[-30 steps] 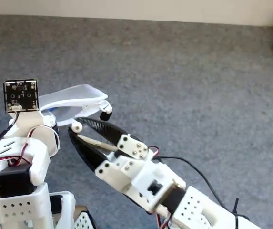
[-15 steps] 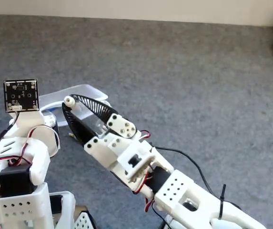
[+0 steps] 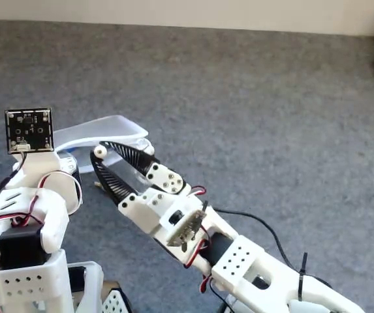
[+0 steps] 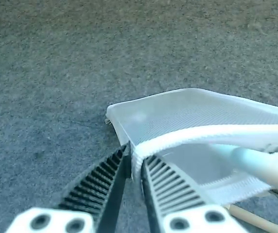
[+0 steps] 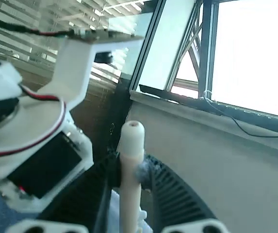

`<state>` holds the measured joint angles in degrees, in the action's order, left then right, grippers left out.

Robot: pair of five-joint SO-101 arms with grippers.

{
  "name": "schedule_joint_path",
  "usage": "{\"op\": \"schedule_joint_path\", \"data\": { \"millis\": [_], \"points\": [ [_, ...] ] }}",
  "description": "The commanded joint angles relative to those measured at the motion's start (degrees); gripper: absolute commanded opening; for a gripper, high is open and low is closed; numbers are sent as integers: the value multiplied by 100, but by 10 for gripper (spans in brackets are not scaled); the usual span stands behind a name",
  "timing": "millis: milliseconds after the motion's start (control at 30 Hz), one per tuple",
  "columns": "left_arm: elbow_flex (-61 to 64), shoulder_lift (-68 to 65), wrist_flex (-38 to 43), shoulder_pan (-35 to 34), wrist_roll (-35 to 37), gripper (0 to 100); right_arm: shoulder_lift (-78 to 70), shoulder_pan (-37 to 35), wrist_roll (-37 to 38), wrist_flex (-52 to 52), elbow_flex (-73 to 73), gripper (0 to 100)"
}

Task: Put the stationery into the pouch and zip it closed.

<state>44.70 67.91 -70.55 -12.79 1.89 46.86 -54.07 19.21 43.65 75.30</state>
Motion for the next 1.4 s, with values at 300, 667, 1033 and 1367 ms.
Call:
{"op": "schedule_joint_path", "data": {
  "millis": [300,667,1033,1367],
  "points": [
    [-84,-75,-9,145,53,9,-4,84,26,-1833,-84,7],
    [31,-75,35,145,44,9,40,84,18,-1859,-40,188],
    [40,-75,35,145,-105,8,57,66,18,-1859,-40,188],
    [40,-75,35,-295,-70,8,215,75,18,-1886,-40,188]
  ]
}}
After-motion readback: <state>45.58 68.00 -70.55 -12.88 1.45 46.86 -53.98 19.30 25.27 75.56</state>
